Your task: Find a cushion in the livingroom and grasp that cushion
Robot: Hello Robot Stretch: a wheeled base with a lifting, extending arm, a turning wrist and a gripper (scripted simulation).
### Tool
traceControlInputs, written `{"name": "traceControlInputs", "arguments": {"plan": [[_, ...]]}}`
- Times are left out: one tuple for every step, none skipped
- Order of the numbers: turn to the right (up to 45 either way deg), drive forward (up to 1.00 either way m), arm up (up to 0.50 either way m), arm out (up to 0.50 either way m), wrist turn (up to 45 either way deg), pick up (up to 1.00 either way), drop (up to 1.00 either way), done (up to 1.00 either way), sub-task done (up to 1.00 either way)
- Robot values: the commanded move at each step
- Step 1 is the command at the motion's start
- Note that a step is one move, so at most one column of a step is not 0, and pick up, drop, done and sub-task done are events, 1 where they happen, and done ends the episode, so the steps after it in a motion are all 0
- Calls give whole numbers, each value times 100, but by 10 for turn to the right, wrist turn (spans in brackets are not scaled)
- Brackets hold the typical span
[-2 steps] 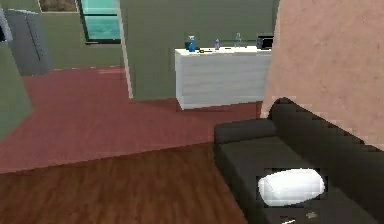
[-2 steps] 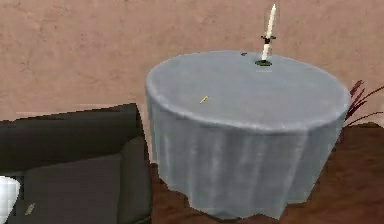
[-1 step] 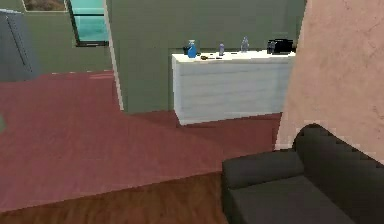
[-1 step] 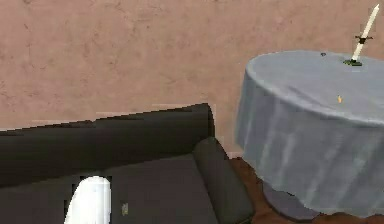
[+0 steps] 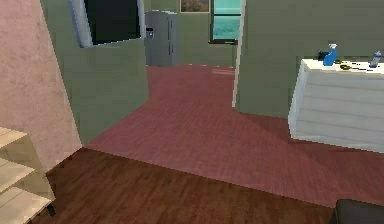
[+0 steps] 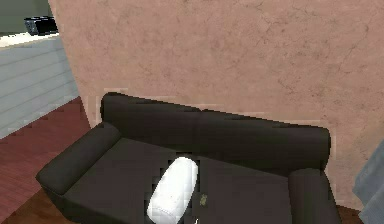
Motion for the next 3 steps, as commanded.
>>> {"name": "traceControlInputs", "arguments": {"plan": [[0,0,50,0,0,0,0,0,0],[0,0,4,0,0,0,0,0,0],[0,0,0,30,0,0,0,0,0]]}}
